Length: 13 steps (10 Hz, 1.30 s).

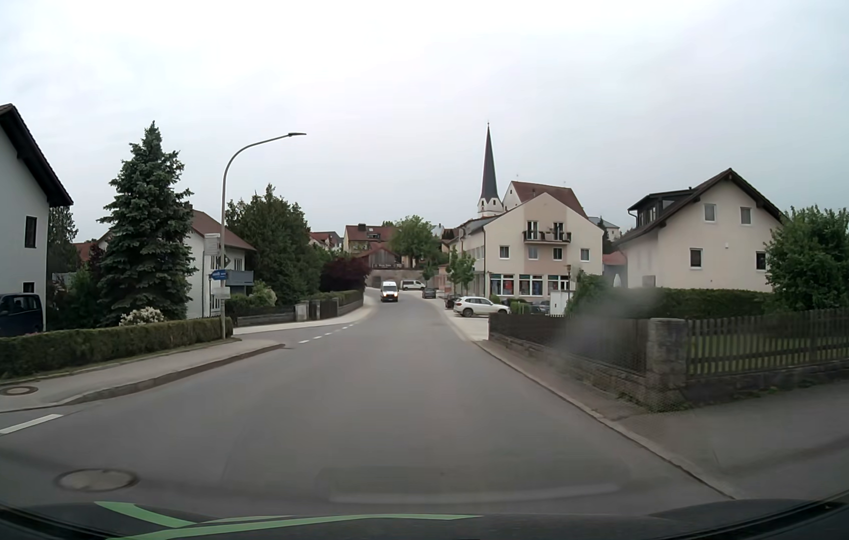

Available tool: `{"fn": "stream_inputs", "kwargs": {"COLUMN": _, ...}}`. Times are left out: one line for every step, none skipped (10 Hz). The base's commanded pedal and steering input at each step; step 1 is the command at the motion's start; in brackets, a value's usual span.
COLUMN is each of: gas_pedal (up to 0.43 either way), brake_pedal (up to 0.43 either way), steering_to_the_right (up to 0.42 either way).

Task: Follow the waypoints while adhering to traffic rules and regulations

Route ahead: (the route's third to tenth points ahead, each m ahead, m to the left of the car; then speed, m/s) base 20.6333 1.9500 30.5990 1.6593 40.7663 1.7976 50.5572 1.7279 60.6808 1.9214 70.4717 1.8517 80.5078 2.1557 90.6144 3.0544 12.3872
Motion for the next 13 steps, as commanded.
{"fn": "stream_inputs", "kwargs": {"gas_pedal": 0.0, "brake_pedal": 0.0, "steering_to_the_right": 0.003}}
{"fn": "stream_inputs", "kwargs": {"gas_pedal": 0.0, "brake_pedal": 0.0, "steering_to_the_right": 0.003}}
{"fn": "stream_inputs", "kwargs": {"gas_pedal": 0.0, "brake_pedal": 0.0, "steering_to_the_right": 0.003}}
{"fn": "stream_inputs", "kwargs": {"gas_pedal": 0.0, "brake_pedal": 0.0, "steering_to_the_right": 0.003}}
{"fn": "stream_inputs", "kwargs": {"gas_pedal": 0.0, "brake_pedal": 0.0, "steering_to_the_right": 0.003}}
{"fn": "stream_inputs", "kwargs": {"gas_pedal": 0.0, "brake_pedal": 0.0, "steering_to_the_right": 0.003}}
{"fn": "stream_inputs", "kwargs": {"gas_pedal": 0.0, "brake_pedal": 0.0, "steering_to_the_right": 0.003}}
{"fn": "stream_inputs", "kwargs": {"gas_pedal": 0.0, "brake_pedal": 0.0, "steering_to_the_right": 0.003}}
{"fn": "stream_inputs", "kwargs": {"gas_pedal": 0.0, "brake_pedal": 0.0, "steering_to_the_right": 0.003}}
{"fn": "stream_inputs", "kwargs": {"gas_pedal": 0.0, "brake_pedal": 0.0, "steering_to_the_right": 0.003}}
{"fn": "stream_inputs", "kwargs": {"gas_pedal": 0.0, "brake_pedal": 0.0, "steering_to_the_right": 0.003}}
{"fn": "stream_inputs", "kwargs": {"gas_pedal": 0.008, "brake_pedal": 0.0, "steering_to_the_right": 0.003}}
{"fn": "stream_inputs", "kwargs": {"gas_pedal": 0.02, "brake_pedal": 0.0, "steering_to_the_right": 0.003}}
